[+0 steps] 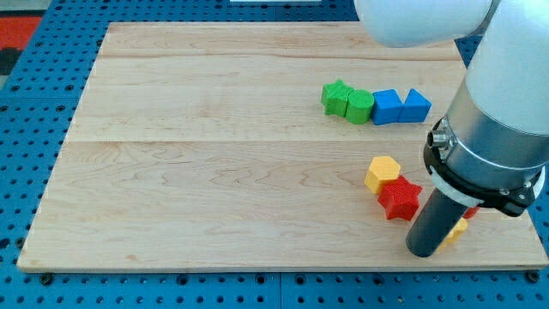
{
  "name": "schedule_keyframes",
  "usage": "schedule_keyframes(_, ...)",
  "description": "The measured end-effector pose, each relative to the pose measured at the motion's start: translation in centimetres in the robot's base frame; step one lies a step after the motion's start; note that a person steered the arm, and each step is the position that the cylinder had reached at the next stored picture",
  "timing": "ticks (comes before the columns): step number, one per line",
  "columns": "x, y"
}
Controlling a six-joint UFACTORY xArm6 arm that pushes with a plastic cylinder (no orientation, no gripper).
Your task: Move your arm to the top of the red circle
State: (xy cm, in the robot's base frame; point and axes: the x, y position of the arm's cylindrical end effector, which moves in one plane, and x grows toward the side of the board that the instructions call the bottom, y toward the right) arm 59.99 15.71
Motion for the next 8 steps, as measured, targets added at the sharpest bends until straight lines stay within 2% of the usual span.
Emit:
schedule_keyframes(4,1.9,0.1)
schedule_keyframes(5,-2.6,0.0)
schedule_keyframes(6,-2.6,0.0)
schedule_keyframes(8,-2.9,-8.6)
